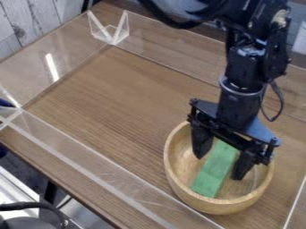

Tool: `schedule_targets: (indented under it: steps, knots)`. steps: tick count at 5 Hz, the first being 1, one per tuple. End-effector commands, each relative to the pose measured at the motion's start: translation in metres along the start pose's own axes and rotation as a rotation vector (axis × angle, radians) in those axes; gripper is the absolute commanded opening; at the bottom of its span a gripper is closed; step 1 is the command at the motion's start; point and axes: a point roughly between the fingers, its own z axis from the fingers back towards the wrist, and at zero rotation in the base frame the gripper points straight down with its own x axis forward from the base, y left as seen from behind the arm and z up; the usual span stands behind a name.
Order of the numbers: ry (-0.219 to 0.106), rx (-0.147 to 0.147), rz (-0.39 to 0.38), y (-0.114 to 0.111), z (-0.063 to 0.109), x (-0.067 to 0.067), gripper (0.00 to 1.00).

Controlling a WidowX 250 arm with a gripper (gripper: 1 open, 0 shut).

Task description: Remove the green block from inside the brown bowl and put it on the table

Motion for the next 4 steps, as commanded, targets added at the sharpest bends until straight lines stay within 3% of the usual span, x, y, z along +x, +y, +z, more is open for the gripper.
schedule_targets:
  steps: [1,4]
  knots:
    - [-0.079,-0.015,0.01,-0.0029,0.0167,0.0046,1.0]
    - [-0.113,-0.022,0.024,-0.0039,0.0224,0.005,1.0]
